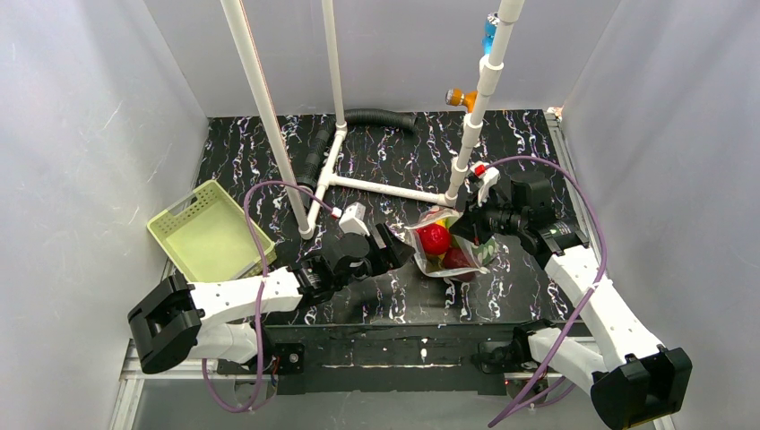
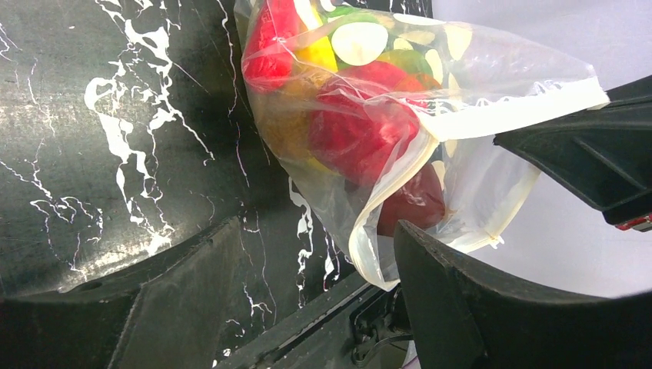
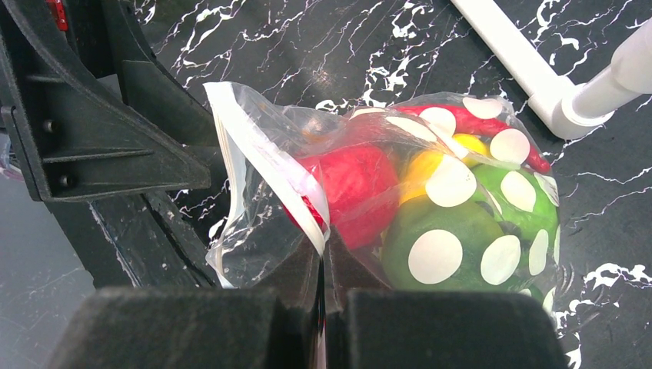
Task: Open the zip-top bag and remove the fake food
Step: Open the zipper of the food storage bag at the center of the board.
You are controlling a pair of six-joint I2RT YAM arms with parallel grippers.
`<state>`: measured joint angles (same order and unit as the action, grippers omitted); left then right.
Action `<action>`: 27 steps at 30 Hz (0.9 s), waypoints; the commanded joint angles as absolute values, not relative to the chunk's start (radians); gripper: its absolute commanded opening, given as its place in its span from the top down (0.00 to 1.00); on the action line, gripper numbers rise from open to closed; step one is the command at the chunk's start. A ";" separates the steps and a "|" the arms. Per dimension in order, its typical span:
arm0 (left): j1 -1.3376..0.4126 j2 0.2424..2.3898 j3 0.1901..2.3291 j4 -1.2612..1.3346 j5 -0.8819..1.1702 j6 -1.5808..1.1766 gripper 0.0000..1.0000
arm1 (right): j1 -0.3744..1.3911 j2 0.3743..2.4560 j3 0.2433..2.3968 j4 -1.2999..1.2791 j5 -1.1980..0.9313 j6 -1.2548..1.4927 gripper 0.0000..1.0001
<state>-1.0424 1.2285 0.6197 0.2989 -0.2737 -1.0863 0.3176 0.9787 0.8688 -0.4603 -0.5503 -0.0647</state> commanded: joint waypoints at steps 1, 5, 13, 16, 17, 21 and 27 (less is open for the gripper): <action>-1.033 1.199 0.593 0.365 -0.271 -1.090 0.28 | 0.325 0.971 0.861 -0.415 -0.570 -0.081 0.99; -1.026 1.199 0.571 0.401 -0.262 -1.094 0.28 | 0.327 0.971 0.862 -0.416 -0.572 -0.081 0.99; -1.015 1.217 0.600 0.373 -0.267 -1.101 0.36 | 0.328 0.975 0.863 -0.417 -0.572 -0.084 0.99; -1.015 1.239 0.620 0.379 -0.251 -1.098 0.38 | 0.328 0.974 0.862 -0.419 -0.571 -0.084 0.99; -1.014 1.246 0.627 0.386 -0.242 -1.096 0.39 | 0.328 0.975 0.863 -0.419 -0.572 -0.084 0.99; -1.014 1.293 0.672 0.380 -0.229 -1.092 0.41 | 0.330 0.977 0.865 -0.419 -0.572 -0.086 0.99; -1.012 1.378 0.739 0.361 -0.209 -1.073 0.62 | 0.330 0.976 0.865 -0.423 -0.569 -0.087 0.99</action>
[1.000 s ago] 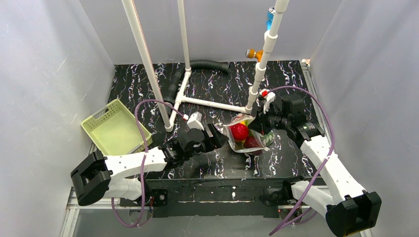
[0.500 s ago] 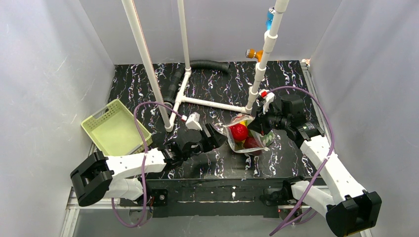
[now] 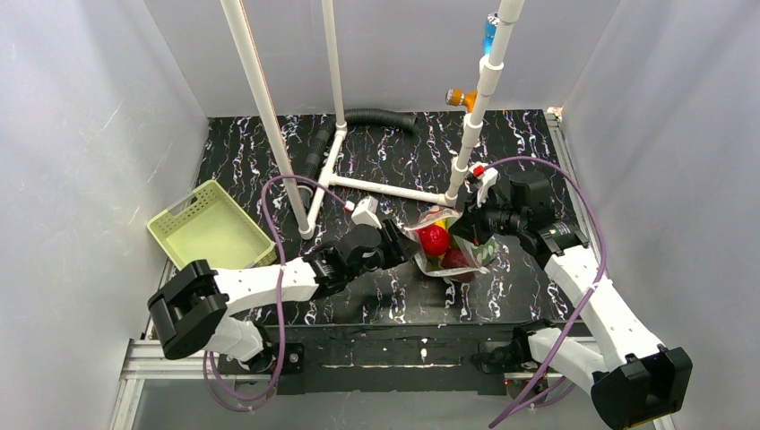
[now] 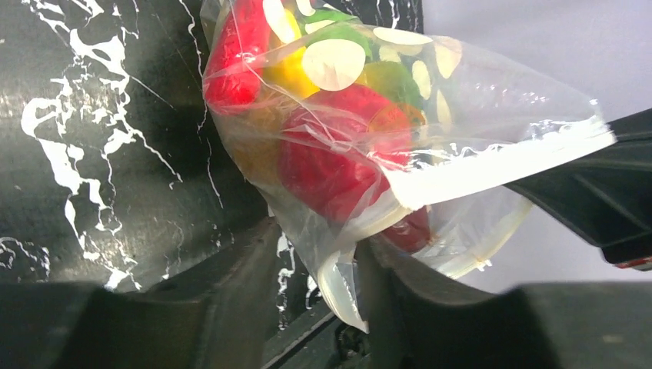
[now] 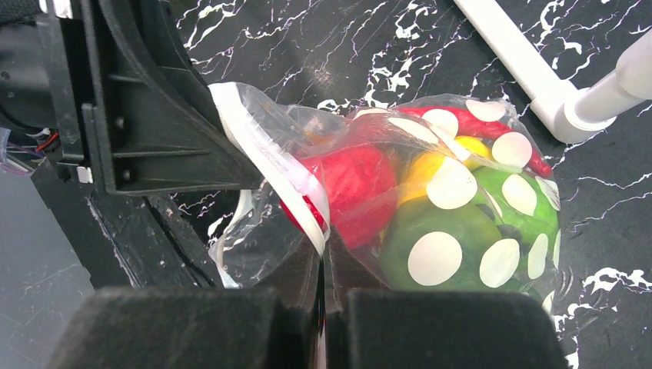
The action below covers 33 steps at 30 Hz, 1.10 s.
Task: Open the zip-top bag and remove the fake food
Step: Open the zipper of the food storage bag at the center of the board.
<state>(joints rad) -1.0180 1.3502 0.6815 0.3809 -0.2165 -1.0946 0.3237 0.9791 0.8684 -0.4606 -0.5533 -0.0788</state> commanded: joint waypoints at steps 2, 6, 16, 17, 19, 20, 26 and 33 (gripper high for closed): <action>-1.011 1.386 0.753 0.331 -0.213 -1.068 0.71 | 0.330 0.976 0.866 -0.423 -0.568 -0.086 0.99; -1.011 1.366 0.759 0.273 -0.235 -1.047 1.00 | 0.330 0.975 0.865 -0.423 -0.562 -0.089 0.99; -1.011 1.207 0.728 -0.017 -0.347 -1.097 1.00 | 0.335 0.995 0.868 -0.426 -0.489 -0.117 0.99; -1.011 1.201 0.724 -0.035 -0.347 -1.101 1.00 | 0.338 0.997 0.868 -0.428 -0.488 -0.121 0.99; -1.012 1.196 0.715 -0.049 -0.337 -1.105 1.00 | 0.343 1.003 0.871 -0.432 -0.489 -0.125 0.99; -1.011 1.196 0.711 -0.049 -0.331 -1.105 1.00 | 0.346 1.004 0.872 -0.434 -0.491 -0.126 0.99; -1.011 1.145 0.707 -0.120 -0.319 -1.099 1.00 | 0.348 1.000 0.876 -0.441 -0.469 -0.132 0.99; -1.011 1.099 0.657 -0.083 -0.237 -1.107 1.00 | 0.357 1.016 0.886 -0.448 -0.515 -0.134 0.99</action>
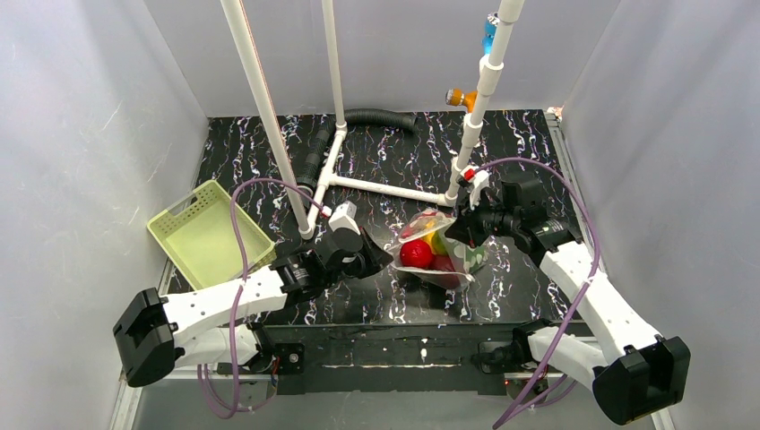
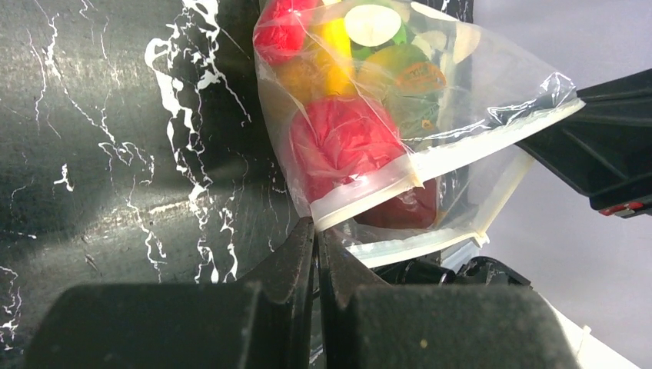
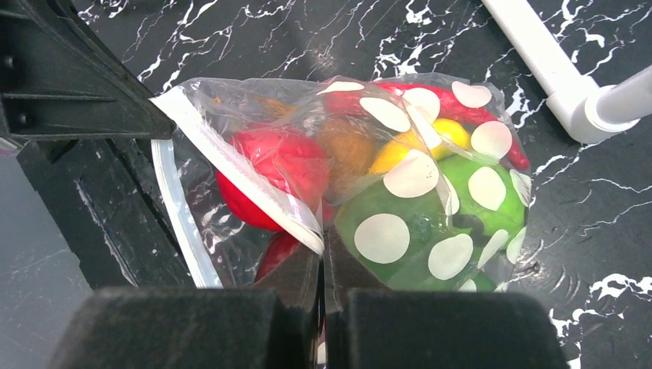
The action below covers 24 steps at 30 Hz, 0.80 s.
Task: Open the zip-top bag and remove the fake food
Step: Open the zipper of the food storage bag at the center of the board.
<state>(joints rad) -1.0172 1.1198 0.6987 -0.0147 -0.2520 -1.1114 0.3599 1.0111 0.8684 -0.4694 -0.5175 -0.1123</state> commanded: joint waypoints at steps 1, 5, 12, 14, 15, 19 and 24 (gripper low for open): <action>-1.011 1.101 0.653 -0.074 -0.225 -1.108 1.00 | 0.360 1.019 0.887 -0.452 -0.526 -0.136 0.99; -1.011 1.107 0.643 -0.044 -0.184 -1.106 1.00 | 0.376 1.022 0.881 -0.460 -0.569 -0.147 0.99; -1.011 1.066 0.598 -0.020 -0.141 -1.101 0.97 | 0.413 1.040 0.877 -0.463 -0.594 -0.163 0.99; -1.011 1.048 0.574 -0.007 -0.130 -1.102 0.93 | 0.423 1.048 0.877 -0.464 -0.594 -0.166 0.99; -1.011 1.039 0.565 -0.006 -0.126 -1.101 0.89 | 0.427 1.051 0.879 -0.463 -0.592 -0.167 0.99; -1.011 0.982 0.526 0.059 -0.116 -1.088 0.70 | 0.435 1.062 0.879 -0.461 -0.595 -0.165 0.99; -1.011 0.896 0.506 0.043 -0.130 -1.057 0.50 | 0.439 1.070 0.882 -0.460 -0.597 -0.164 0.99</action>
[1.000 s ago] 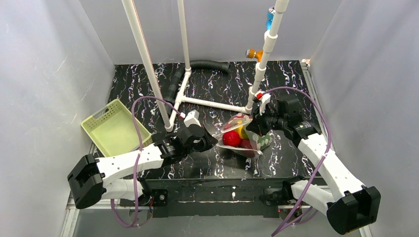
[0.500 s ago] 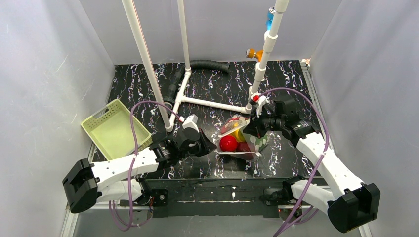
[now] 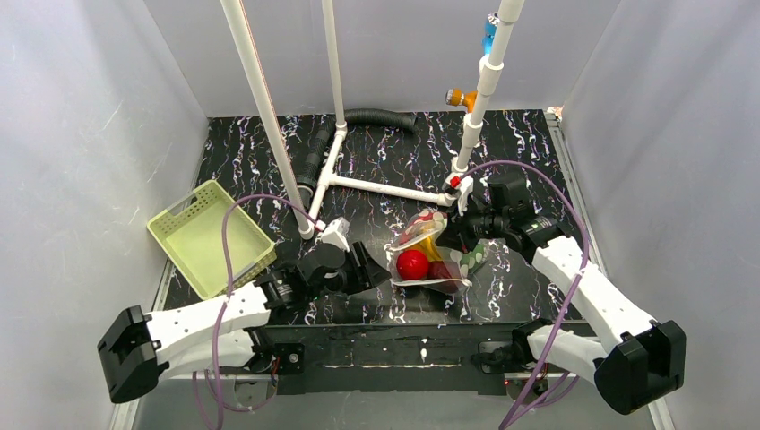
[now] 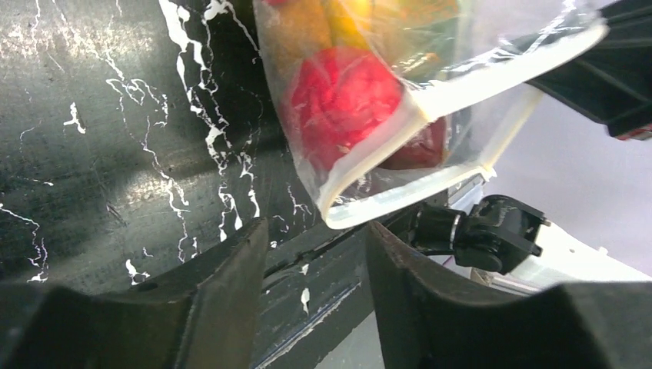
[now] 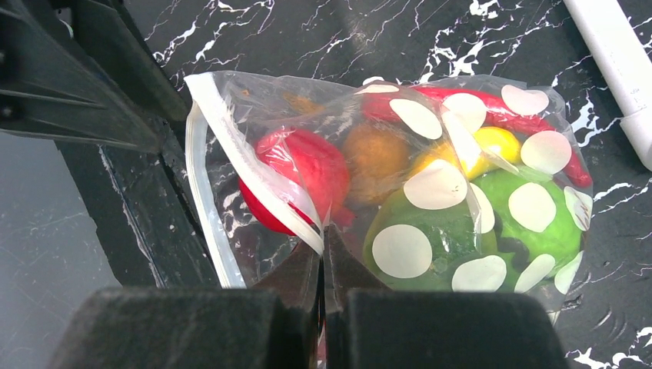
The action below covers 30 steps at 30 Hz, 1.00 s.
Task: Open the zip-top bag and remove the fake food
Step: Open the zipper of the food storage bag at the center of the board.
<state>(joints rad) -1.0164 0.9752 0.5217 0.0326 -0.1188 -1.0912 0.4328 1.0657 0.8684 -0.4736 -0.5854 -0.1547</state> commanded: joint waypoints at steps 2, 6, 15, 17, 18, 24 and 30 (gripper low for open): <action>-1.011 0.861 0.497 0.036 -0.133 -1.042 0.45 | 0.440 1.071 0.880 -0.459 -0.595 -0.163 0.99; -1.011 0.790 0.471 0.043 -0.127 -1.006 0.36 | 0.443 1.072 0.880 -0.458 -0.596 -0.163 0.99; -1.011 0.663 0.368 0.303 -0.061 -0.912 0.02 | 0.444 1.072 0.879 -0.459 -0.594 -0.164 0.99; -1.010 0.655 0.354 0.341 -0.051 -0.900 0.02 | 0.444 1.071 0.878 -0.459 -0.594 -0.164 0.99; -1.009 0.655 0.347 0.361 -0.045 -0.900 0.02 | 0.444 1.071 0.877 -0.459 -0.593 -0.164 0.99; -1.010 0.675 0.297 0.518 -0.031 -0.928 0.02 | 0.444 1.068 0.877 -0.460 -0.595 -0.167 0.99; -1.011 0.793 0.508 0.249 0.048 -0.823 0.02 | 0.445 1.072 0.878 -0.460 -0.594 -0.168 0.99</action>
